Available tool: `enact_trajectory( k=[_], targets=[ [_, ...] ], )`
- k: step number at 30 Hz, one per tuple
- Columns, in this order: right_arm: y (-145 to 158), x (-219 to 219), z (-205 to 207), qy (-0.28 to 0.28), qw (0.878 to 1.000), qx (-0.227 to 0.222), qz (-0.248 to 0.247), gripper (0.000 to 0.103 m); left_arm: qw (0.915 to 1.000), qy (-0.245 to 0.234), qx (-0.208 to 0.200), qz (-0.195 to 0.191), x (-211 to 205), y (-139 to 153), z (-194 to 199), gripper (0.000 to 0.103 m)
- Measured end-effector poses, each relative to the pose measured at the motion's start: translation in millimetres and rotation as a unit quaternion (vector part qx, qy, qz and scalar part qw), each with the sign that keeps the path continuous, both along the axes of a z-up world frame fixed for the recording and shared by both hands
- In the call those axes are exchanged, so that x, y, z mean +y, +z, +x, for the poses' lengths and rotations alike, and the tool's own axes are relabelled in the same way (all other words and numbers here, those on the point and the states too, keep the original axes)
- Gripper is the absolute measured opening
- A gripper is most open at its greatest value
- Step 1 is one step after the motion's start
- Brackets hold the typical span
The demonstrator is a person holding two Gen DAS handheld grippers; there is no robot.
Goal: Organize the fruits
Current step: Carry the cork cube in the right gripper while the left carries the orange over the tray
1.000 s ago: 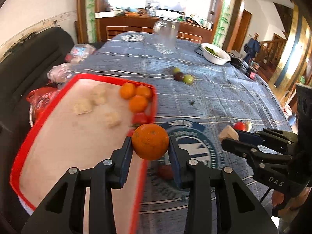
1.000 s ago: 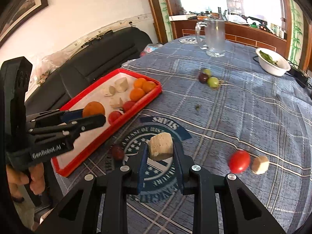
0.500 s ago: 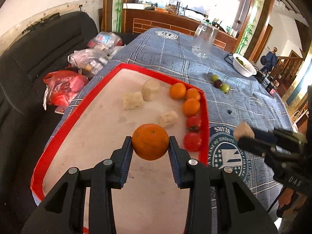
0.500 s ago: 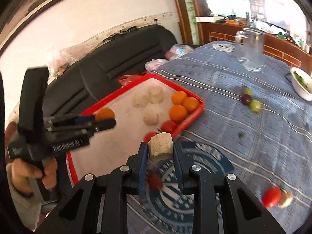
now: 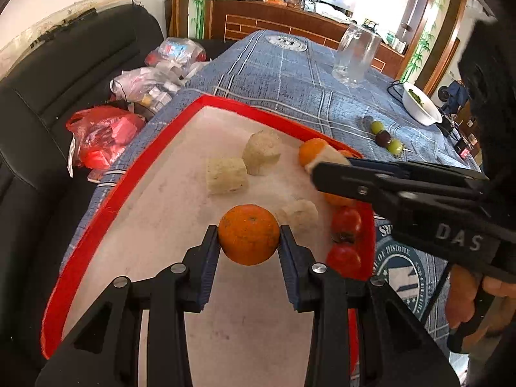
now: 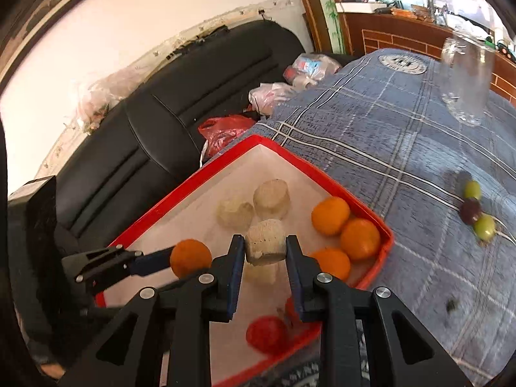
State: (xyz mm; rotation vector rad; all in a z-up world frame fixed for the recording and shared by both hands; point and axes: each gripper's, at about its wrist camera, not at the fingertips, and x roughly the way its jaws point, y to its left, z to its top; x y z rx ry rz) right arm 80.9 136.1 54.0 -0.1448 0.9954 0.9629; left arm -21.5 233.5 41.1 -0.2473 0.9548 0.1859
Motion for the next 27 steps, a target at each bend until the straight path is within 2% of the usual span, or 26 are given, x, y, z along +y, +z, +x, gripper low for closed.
enact_trajectory(
  k=[5, 12, 27],
  targets=[
    [-15, 13, 9, 0.003, 1.0, 0.007, -0.016, 0.026, 0.9997, 0.005, 0.016, -0.016, 6, -13, 8, 0.034],
    [-29, 17, 16, 0.001, 1.0, 0.016, -0.022, 0.026, 0.9997, -0.003, 0.018, -0.013, 3, -14, 11, 0.034],
    [-31, 30, 8, 0.027, 0.998, -0.035, -0.054, 0.027, 0.9996, -0.005, 0.018, -0.02, 3, -14, 13, 0.034]
  ],
)
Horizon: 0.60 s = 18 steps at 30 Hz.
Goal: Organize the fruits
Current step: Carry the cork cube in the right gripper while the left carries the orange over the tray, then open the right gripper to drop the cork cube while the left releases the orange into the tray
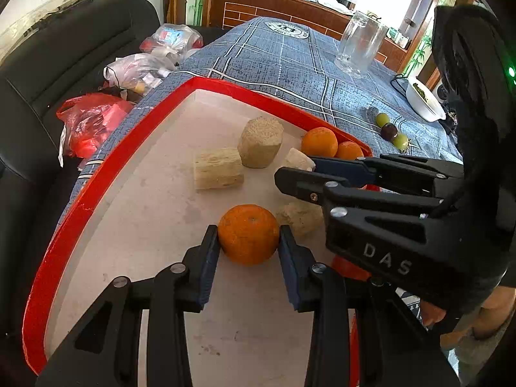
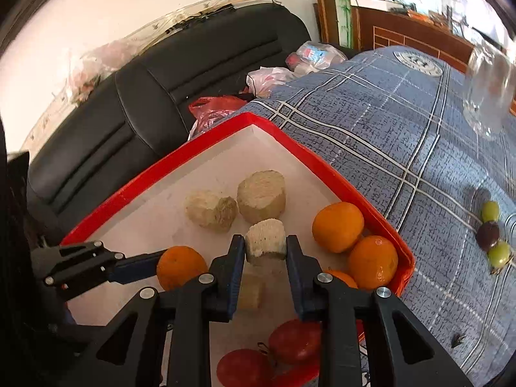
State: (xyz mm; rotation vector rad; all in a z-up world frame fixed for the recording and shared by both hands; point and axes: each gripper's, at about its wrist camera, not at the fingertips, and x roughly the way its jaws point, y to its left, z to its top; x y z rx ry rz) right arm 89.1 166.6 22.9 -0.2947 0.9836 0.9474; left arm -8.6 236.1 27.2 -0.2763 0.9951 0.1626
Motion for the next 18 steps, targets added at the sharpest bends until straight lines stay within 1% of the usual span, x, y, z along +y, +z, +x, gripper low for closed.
enact_trajectory(
  k=[8, 14, 15, 16, 17, 18],
  targets=[
    [2, 0, -4, -0.005, 1.0, -0.004, 0.0, 0.03, 1.0, -0.002, -0.001, 0.0, -2, 0, -1, 0.034],
    [12, -8, -11, -0.006, 1.0, -0.006, 0.016, 0.032, 1.0, 0.0, -0.002, -0.001, -3, 0, -3, 0.036],
    [15, -10, -11, -0.007, 1.0, -0.007, 0.019, 0.032, 1.0, 0.001, -0.002, -0.001, -3, 0, -4, 0.043],
    [18, -12, -13, -0.009, 1.0, -0.008, 0.023, 0.033, 1.0, 0.003, -0.002, -0.002, -3, 0, -4, 0.047],
    [21, -15, -14, -0.011, 1.0, -0.009, 0.028, 0.036, 1.0, 0.005, -0.004, -0.002, -4, 1, -5, 0.053],
    [23, -17, -16, -0.012, 0.999, -0.009, 0.032, 0.04, 1.0, 0.006, -0.007, -0.002, -5, 3, -6, 0.053]
  ],
)
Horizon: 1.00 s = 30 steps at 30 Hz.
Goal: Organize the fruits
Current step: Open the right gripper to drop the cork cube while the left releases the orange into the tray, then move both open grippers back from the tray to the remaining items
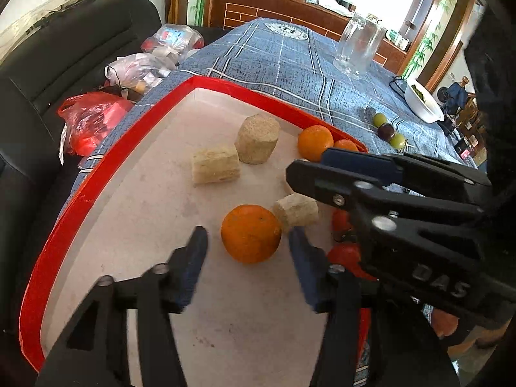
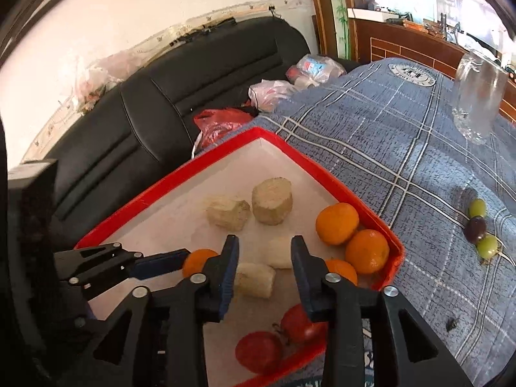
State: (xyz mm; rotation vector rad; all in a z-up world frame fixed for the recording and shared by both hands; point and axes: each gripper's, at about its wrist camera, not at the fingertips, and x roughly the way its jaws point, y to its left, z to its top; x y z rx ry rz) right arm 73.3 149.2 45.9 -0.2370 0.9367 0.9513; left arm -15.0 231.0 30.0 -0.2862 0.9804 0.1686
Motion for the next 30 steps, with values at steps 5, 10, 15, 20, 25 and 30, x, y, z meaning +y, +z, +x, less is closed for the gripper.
enact_trajectory(
  k=[5, 10, 15, 20, 25, 30],
  targets=[
    [14, -17, -9, -0.008, 1.0, -0.007, 0.02, 0.049, 0.9999, -0.002, -0.005, 0.014, -7, 6, -5, 0.053],
    [24, -40, -22, -0.021, 0.999, -0.009, 0.043, 0.063, 0.9998, 0.002, -0.009, 0.02, -13, 10, -10, 0.06],
    [31, -65, -36, -0.03, 0.998, -0.012, 0.059, 0.069, 0.9995, 0.003, -0.017, 0.027, -20, 16, -17, 0.06],
    [34, -91, -47, -0.048, 0.996, -0.007, 0.078, 0.071, 0.9995, 0.004, -0.023, 0.023, -27, 21, -22, 0.061],
    [34, -115, -51, -0.063, 0.995, -0.006, 0.081, 0.072, 0.9992, -0.005, -0.028, 0.027, -39, 26, -26, 0.061],
    [37, -138, -55, -0.079, 0.993, -0.008, 0.087, 0.072, 0.9988, -0.017, -0.033, 0.033, -52, 32, -28, 0.061]
  ],
)
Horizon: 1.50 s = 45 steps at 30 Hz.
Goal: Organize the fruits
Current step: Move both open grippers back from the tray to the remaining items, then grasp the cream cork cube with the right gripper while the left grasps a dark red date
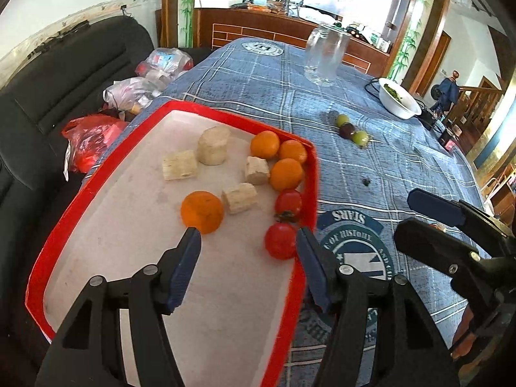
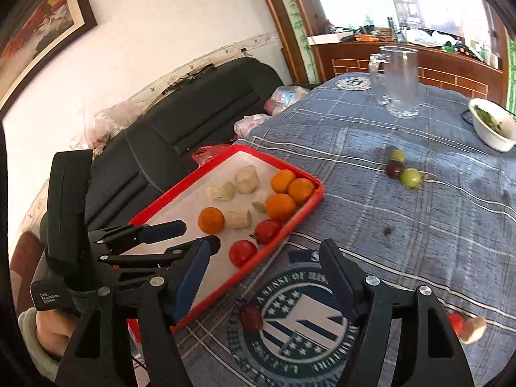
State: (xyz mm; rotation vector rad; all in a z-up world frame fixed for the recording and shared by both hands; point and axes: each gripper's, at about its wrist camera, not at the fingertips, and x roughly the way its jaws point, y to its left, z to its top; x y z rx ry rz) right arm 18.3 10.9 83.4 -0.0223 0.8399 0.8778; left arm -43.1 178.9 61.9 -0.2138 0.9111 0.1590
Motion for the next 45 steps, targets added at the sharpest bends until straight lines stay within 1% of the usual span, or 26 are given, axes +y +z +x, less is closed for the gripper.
enact_trajectory(
  k=[5, 9, 13, 18, 21, 23, 24, 25, 26, 27, 30, 34, 37, 39, 41, 43, 45],
  targets=[
    [7, -28, -4, -0.015, 1.0, -0.008, 0.004, 0.072, 0.9999, -0.016, -0.006, -0.001, -13, 5, -2, 0.061],
    [12, -58, -6, -0.039, 0.999, -0.017, 0.003, 0.072, 0.9994, -0.031, -0.012, -0.003, -24, 10, -4, 0.06],
    [15, -91, -1, -0.07, 0.998, -0.007, 0.004, 0.072, 0.9986, -0.05, -0.014, -0.009, -39, 11, -9, 0.06],
    [13, -134, 8, -0.106, 0.994, 0.001, 0.006, 0.072, 0.998, -0.059, -0.019, -0.011, -60, 2, -32, 0.06],
    [5, -154, 11, -0.127, 0.992, 0.006, 0.004, 0.072, 0.9972, -0.071, -0.015, -0.018, -74, -8, -42, 0.06],
    [-3, -159, 11, -0.133, 0.991, 0.011, -0.002, 0.071, 0.9967, -0.079, -0.009, -0.015, -84, -14, -46, 0.06],
    [-7, -162, 10, -0.138, 0.99, 0.012, -0.006, 0.068, 0.9964, -0.084, -0.007, -0.013, -89, -17, -47, 0.06],
    [-11, -163, 9, -0.142, 0.99, 0.012, -0.013, 0.064, 0.9962, -0.087, -0.004, -0.009, -92, -20, -47, 0.06],
    [-16, -163, 8, -0.141, 0.99, 0.013, -0.02, 0.053, 0.996, -0.089, 0.0, -0.005, -95, -22, -46, 0.06],
    [-20, -162, 7, -0.138, 0.99, 0.016, -0.024, 0.047, 0.9959, -0.09, 0.002, -0.005, -96, -24, -45, 0.06],
    [-30, -157, 0, -0.128, 0.991, 0.019, -0.037, 0.047, 0.9963, -0.085, 0.004, -0.014, -94, -28, -42, 0.06],
    [-43, -152, -6, -0.126, 0.99, 0.015, -0.057, 0.047, 0.9972, -0.074, 0.012, -0.004, -91, -34, -35, 0.059],
    [-47, -157, -6, -0.131, 0.99, 0.02, -0.052, 0.047, 0.9976, -0.067, 0.015, 0.001, -89, -37, -30, 0.059],
    [-47, -162, -5, -0.148, 0.987, 0.014, -0.068, 0.047, 0.9976, -0.067, 0.017, 0.006, -89, -40, -26, 0.053],
    [-48, -168, -2, -0.167, 0.982, 0.007, -0.087, 0.047, 0.9975, -0.068, 0.017, 0.008, -90, -42, -23, 0.051],
    [-52, -174, 4, -0.179, 0.979, 0.012, -0.097, 0.046, 0.9976, -0.066, 0.011, 0.017, -91, -43, -21, 0.05],
    [-57, -176, 11, -0.18, 0.978, 0.017, -0.106, 0.038, 0.9975, -0.068, 0.01, 0.017, -92, -44, -18, 0.041]
  ],
)
